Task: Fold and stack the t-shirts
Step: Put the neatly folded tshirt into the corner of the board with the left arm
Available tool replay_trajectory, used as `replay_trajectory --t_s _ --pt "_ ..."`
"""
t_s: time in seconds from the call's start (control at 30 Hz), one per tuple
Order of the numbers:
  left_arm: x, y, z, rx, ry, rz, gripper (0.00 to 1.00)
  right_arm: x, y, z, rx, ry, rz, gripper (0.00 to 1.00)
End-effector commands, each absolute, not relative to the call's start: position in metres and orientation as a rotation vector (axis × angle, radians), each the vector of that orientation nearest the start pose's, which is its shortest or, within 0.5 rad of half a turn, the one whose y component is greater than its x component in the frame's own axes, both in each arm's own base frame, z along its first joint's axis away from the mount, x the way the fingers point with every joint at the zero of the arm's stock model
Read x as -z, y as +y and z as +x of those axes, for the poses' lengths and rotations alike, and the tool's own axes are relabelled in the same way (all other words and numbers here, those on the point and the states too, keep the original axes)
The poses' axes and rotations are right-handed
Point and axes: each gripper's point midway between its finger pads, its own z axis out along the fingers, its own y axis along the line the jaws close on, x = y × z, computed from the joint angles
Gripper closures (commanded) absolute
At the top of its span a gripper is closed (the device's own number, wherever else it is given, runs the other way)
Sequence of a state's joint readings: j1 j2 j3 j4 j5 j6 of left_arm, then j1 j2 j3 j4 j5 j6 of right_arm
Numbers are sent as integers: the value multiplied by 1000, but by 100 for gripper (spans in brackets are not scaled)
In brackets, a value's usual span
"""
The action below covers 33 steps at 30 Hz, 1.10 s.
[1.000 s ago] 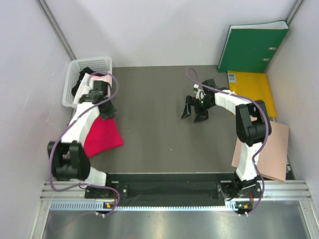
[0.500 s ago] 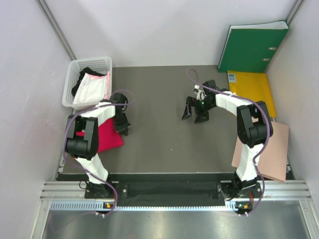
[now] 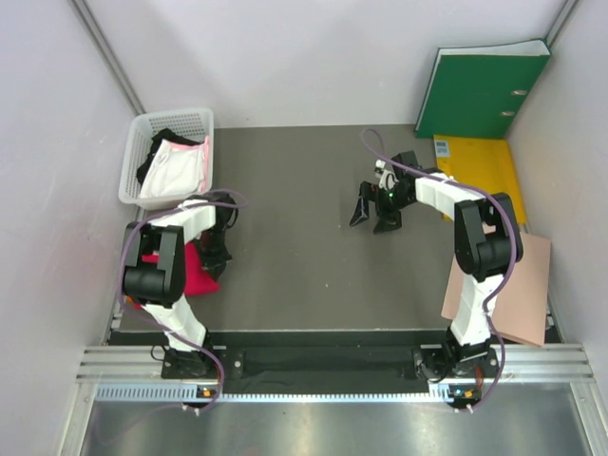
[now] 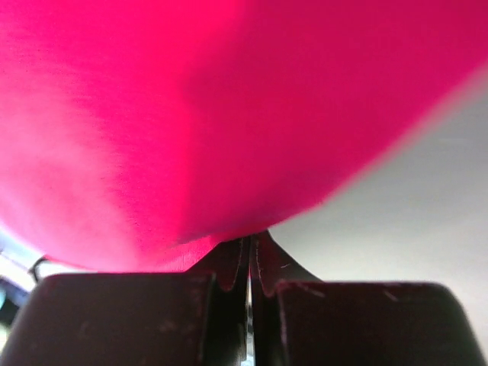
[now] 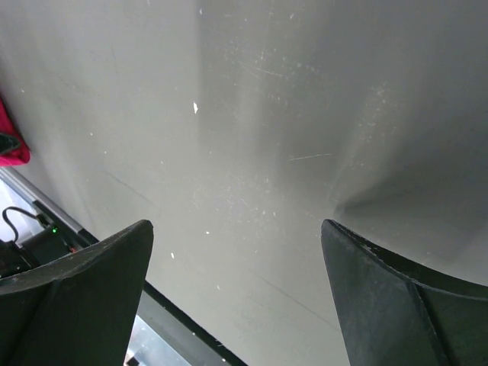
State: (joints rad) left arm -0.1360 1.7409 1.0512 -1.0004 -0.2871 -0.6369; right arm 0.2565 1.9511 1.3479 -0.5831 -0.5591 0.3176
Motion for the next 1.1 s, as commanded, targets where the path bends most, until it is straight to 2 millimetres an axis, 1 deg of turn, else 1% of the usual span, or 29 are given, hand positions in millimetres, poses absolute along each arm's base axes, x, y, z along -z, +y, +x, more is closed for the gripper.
replay_trajectory --t_s 0.0,0.07,0.13,0.17,0.23,0.27,0.37,0.43,0.47,0.5,0.53,0.57,0.6,0.63,0.67,0.7,0.73,0.8,0.83,0.87,0.9,0.93,0.97,1.0,1.03,1.07 --pt "-44 30 192 -727 3022 -815 100 -80 207 377 -971 2690 -108 9" --pt "-50 36 186 -734 3014 -852 100 -80 208 378 -977 2687 -108 9" --pt "-55 40 187 -720 2985 -871 100 -80 208 379 -984 2685 -109 9" --pt "-59 46 187 -736 2965 -915 100 -81 209 379 -988 2685 -110 9" --pt "-64 48 191 -716 2947 -919 100 -82 210 379 -995 2681 -110 9" --pt "-66 56 189 -736 2932 -970 100 -80 210 378 -995 2686 -109 9" --pt "-76 57 199 -709 2898 -957 100 -80 209 378 -993 2685 -109 9" --pt "-90 56 209 -640 2846 -929 100 -83 209 379 -983 2675 -116 9" --pt "-96 53 214 -593 2827 -913 97 -84 208 381 -970 2669 -119 9" --pt "-103 45 224 -494 2810 -877 93 -86 207 381 -964 2664 -120 9" --pt "-116 41 230 -417 2752 -865 75 -90 206 382 -952 2651 -128 9" --pt "-123 31 237 -333 2731 -825 62 -92 203 385 -929 2645 -125 9" --pt "-131 27 244 -266 2695 -789 41 -95 202 386 -910 2635 -127 8" --pt "-145 17 256 -142 2617 -765 1 -102 200 388 -888 2612 -141 8" --pt "-152 3 264 -69 2586 -696 1 -105 196 392 -846 2599 -141 8" --pt "-158 -2 268 -24 2557 -670 1 -107 193 393 -819 2590 -144 7" --pt "-167 -11 276 57 2516 -637 1 -115 189 395 -790 2566 -160 7" --pt "-172 -20 285 103 2502 -582 1 -117 182 396 -722 2563 -162 6" --pt "-170 -24 290 123 2514 -557 1 -121 178 396 -694 2552 -176 5" --pt "-170 -33 295 157 2521 -524 1 -120 173 397 -653 2555 -169 2" --pt "-171 -38 300 176 2525 -484 1 -118 170 396 -635 2562 -170 0" --pt "-165 -49 305 197 2554 -439 1 -121 167 395 -619 2553 -173 0" --pt "-165 -58 311 228 2553 -395 1 -118 164 393 -599 2561 -168 0" --pt "-159 -68 317 259 2575 -359 1 -118 163 392 -593 2561 -166 0" --pt "-156 -81 319 284 2594 -314 1 -118 160 391 -582 2561 -163 0" --pt "-153 -93 322 324 2607 -271 1 -114 157 389 -558 2571 -152 0"
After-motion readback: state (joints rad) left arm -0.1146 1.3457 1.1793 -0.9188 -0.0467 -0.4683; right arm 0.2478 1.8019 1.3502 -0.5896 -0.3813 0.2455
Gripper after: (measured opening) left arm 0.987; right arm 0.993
